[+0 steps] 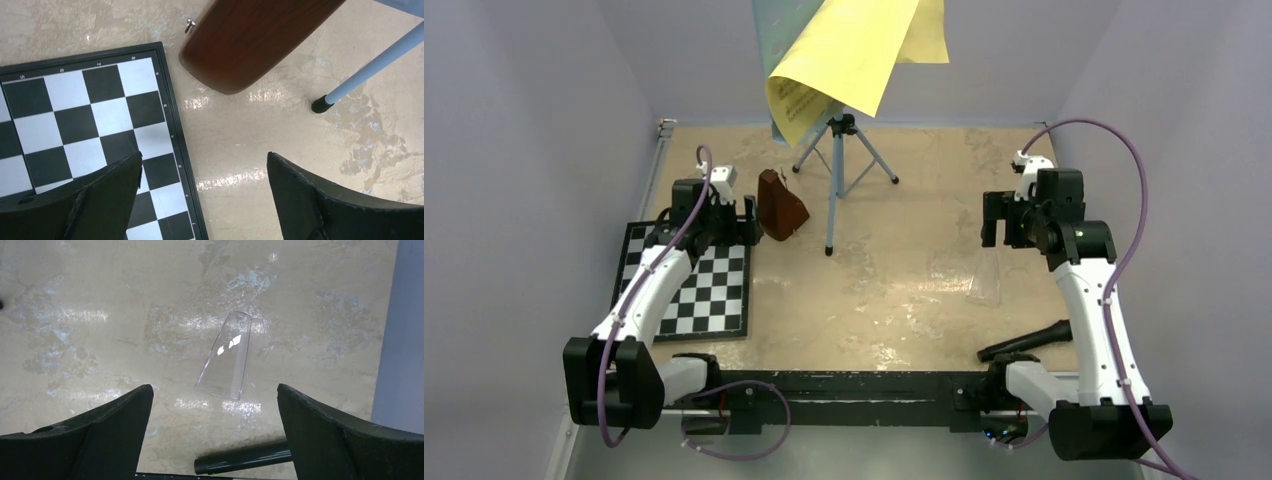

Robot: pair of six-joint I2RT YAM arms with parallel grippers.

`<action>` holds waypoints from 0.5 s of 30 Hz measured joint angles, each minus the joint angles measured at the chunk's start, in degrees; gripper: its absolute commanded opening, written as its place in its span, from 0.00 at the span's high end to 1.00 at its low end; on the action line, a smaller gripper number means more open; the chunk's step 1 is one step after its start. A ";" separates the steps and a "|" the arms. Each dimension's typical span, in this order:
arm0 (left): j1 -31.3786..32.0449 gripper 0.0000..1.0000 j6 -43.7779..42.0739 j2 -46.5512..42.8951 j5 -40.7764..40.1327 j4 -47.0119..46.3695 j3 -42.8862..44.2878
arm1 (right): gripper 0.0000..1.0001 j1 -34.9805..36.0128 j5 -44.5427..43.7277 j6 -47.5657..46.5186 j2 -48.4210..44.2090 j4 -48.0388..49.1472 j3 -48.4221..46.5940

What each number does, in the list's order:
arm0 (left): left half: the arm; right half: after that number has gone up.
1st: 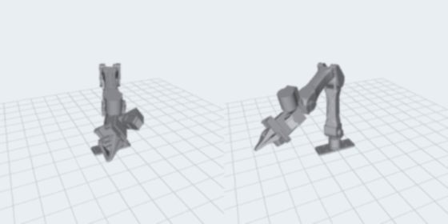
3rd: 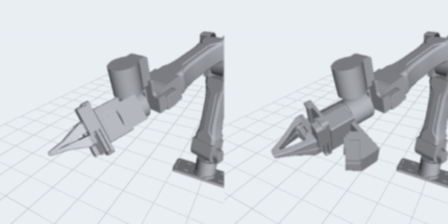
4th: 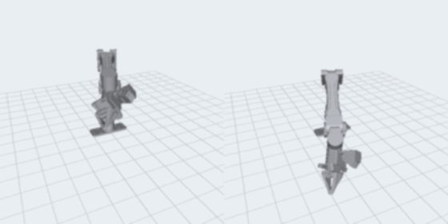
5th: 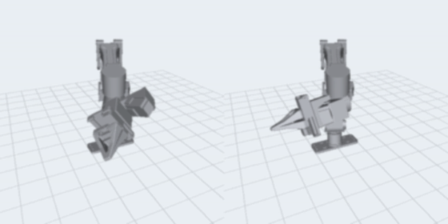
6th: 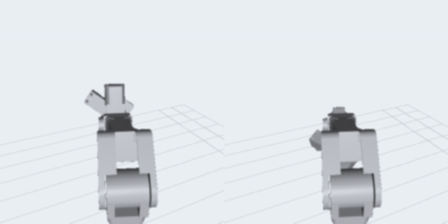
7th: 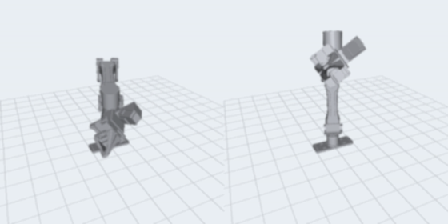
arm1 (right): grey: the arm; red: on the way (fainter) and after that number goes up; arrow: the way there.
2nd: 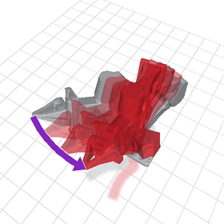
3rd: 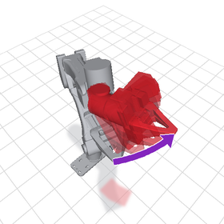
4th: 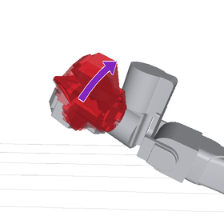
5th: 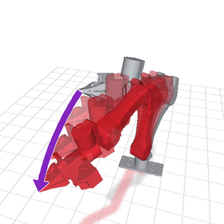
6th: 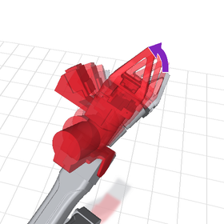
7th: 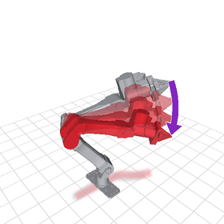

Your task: Pack up the instrument practice props

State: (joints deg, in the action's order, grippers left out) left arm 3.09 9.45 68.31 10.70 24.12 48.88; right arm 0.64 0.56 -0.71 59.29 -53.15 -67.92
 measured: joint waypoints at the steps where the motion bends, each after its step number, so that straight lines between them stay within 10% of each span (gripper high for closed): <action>1: 0.00 0.00 -0.66 -0.04 0.42 -0.33 0.00 | 0.01 0.00 0.00 -0.20 0.20 -0.02 0.00; 15: 0.42 0.03 -16.61 0.04 8.52 -6.25 1.62 | 0.01 0.00 8.26 -7.52 0.20 -0.11 -1.01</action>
State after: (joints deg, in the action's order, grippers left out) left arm 3.51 -7.16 68.36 19.22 17.87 50.50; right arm 0.64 8.82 -8.23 59.48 -53.25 -68.93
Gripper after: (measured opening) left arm 0.979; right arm 0.986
